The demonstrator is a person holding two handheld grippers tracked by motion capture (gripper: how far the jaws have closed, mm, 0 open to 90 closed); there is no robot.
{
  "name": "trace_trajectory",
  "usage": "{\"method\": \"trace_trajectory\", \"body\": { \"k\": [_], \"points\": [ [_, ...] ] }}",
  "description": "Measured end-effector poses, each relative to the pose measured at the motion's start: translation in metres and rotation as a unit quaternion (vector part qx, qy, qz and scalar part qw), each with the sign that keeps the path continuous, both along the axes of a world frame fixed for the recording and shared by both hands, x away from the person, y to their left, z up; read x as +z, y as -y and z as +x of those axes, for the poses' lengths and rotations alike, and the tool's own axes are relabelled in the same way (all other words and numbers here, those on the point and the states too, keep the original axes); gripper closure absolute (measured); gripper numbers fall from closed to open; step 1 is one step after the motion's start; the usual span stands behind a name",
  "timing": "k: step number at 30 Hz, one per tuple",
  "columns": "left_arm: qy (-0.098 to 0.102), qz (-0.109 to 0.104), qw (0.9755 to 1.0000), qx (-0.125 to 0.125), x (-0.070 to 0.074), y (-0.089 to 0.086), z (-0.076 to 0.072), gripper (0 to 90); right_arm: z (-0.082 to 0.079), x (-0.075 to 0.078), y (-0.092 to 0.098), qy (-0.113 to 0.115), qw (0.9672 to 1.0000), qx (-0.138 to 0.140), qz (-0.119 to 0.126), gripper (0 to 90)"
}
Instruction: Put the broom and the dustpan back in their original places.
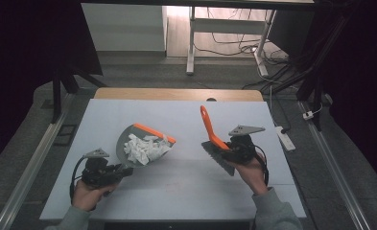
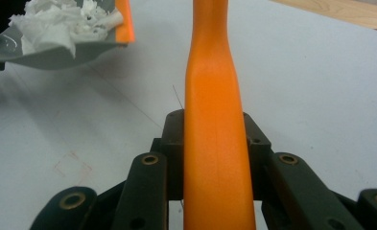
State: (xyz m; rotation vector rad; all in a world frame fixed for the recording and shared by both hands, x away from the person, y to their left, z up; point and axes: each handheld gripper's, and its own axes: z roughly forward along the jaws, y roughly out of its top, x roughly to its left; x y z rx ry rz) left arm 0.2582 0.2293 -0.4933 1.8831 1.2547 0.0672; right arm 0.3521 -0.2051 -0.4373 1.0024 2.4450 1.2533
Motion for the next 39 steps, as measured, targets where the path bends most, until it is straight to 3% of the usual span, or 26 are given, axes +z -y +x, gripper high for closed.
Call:
{"method": "trace_trajectory", "body": {
  "k": [11, 21, 28, 35, 39],
  "points": [
    [-0.01, 0.004, 0.9979, 0.064, -0.007, -0.014, 0.001, 61.3, -0.003, -0.007, 0.011, -0.018, 0.9998, -0.006, 0.007, 70.3],
    [-0.023, 0.005, 0.9933, 0.113, -0.018, -0.021, 0.005, 61.2, -0.012, -0.013, 0.02, -0.037, 0.9991, -0.014, 0.015, 70.3],
    [-0.035, 0.013, 0.9906, 0.131, -0.023, -0.024, 0.008, 61.3, -0.014, -0.016, 0.025, -0.044, 0.9987, -0.019, 0.016, 70.3],
    [-0.046, 0.02, 0.9856, 0.162, -0.027, -0.025, 0.01, 61.2, -0.014, -0.02, 0.029, -0.051, 0.9983, -0.023, 0.016, 70.3],
    [-0.048, 0.018, 0.9839, 0.171, -0.029, -0.027, 0.01, 61.2, -0.013, -0.023, 0.031, -0.058, 0.9979, -0.026, 0.015, 70.3]
  ]
}}
